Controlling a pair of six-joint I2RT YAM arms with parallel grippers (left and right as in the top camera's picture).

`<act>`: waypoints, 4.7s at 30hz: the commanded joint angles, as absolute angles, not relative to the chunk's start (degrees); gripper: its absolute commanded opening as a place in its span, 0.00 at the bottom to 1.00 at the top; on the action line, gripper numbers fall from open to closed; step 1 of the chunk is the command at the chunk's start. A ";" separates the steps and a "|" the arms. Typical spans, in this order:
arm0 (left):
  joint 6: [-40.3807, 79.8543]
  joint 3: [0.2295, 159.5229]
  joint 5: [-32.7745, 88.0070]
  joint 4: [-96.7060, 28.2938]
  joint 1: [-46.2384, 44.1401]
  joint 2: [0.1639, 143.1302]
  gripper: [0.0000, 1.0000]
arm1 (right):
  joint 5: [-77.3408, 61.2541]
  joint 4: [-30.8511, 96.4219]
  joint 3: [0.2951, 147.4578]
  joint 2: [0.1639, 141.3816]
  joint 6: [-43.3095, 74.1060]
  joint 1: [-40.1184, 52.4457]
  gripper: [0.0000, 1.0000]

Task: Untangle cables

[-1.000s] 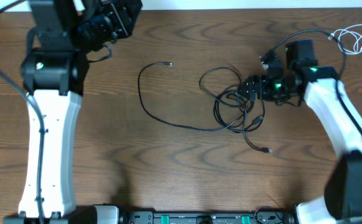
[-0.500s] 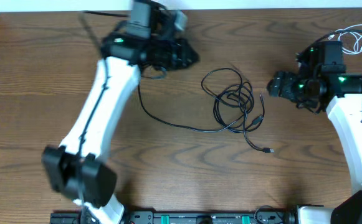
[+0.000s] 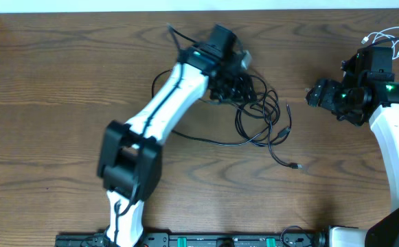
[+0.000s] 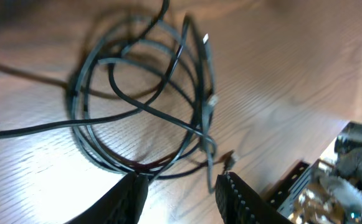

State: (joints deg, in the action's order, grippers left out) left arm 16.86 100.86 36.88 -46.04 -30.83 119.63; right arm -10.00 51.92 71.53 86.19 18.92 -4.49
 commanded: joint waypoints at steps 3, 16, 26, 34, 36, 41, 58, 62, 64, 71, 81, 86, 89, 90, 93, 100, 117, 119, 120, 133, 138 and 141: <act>16.67 101.47 36.36 -44.29 -33.45 124.73 0.41 | -9.13 52.18 71.55 86.50 19.49 -4.89 0.87; 22.46 101.45 28.56 -36.01 -35.94 129.34 0.45 | -9.13 52.77 71.48 86.52 18.96 -4.84 0.86; 31.51 100.42 25.82 -35.27 -37.50 129.36 0.52 | -9.15 52.80 71.48 86.52 18.79 -4.78 0.86; 33.85 99.59 25.87 -34.59 -39.38 129.58 0.52 | -9.15 53.17 71.48 86.52 18.79 -4.78 0.86; 34.39 99.42 25.85 -34.63 -39.75 129.99 0.52 | -9.15 53.19 71.48 86.52 18.76 -4.78 0.86; 34.35 98.67 20.49 -35.33 -39.62 130.08 0.11 | -9.15 53.45 71.48 86.54 18.57 -4.78 0.86; 23.55 101.14 20.25 -44.07 -32.84 103.13 0.07 | -39.03 40.38 71.48 86.54 14.83 1.13 0.77; 22.50 101.14 20.01 -44.12 -32.75 100.71 0.07 | -42.89 35.90 71.48 86.54 16.36 3.92 0.76; 22.52 101.14 20.03 -44.27 -32.73 100.71 0.07 | -43.11 34.33 71.48 86.52 16.60 5.21 0.74; 22.55 101.14 20.29 -44.93 -32.03 100.60 0.07 | -46.59 27.90 71.48 86.76 18.44 5.78 0.72; 23.00 101.14 23.88 -44.84 -31.88 100.22 0.07 | -43.22 20.14 71.48 93.03 25.93 10.59 0.64; 22.96 101.14 23.94 -44.77 -31.51 100.16 0.07 | -39.18 18.33 71.48 95.57 30.26 11.84 0.41; 22.96 101.21 23.94 -44.71 -29.52 99.57 0.07 | -33.01 22.81 71.48 95.90 31.73 11.31 0.18; 22.96 101.23 23.94 -44.69 -28.38 99.13 0.07 | -30.70 24.67 71.48 95.90 31.73 10.94 0.11; 22.94 101.23 23.92 -44.56 -24.49 97.23 0.07 | -26.17 28.42 71.48 95.90 31.68 9.72 0.01; 22.72 101.23 21.98 -44.53 -13.67 92.05 0.07 | -17.02 35.81 71.48 95.92 28.18 7.66 0.01; 20.49 101.23 13.04 -44.91 7.94 90.59 0.07 | -7.49 47.68 71.48 95.92 18.33 -5.19 0.01; 20.51 101.23 13.02 -45.28 8.34 90.59 0.07 | -16.84 46.68 71.48 95.92 12.51 -6.04 0.01; 20.56 101.23 13.06 -45.47 8.32 90.61 0.07 | -20.75 46.39 71.48 95.92 9.67 -5.80 0.01; 20.34 100.36 14.55 -46.33 -0.78 91.09 0.07 | -41.12 46.35 82.81 90.39 4.49 9.65 0.01; 20.12 100.36 16.36 -46.52 -3.36 91.09 0.07 | -24.73 46.24 90.50 84.40 16.38 10.61 0.01; 20.10 100.36 20.82 -46.63 -4.38 91.55 0.07 | -19.53 46.06 90.59 82.50 19.70 10.61 0.01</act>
State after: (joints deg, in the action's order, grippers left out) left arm 20.91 100.62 16.34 -46.30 -3.44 91.50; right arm -27.11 45.80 90.11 83.59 14.13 10.68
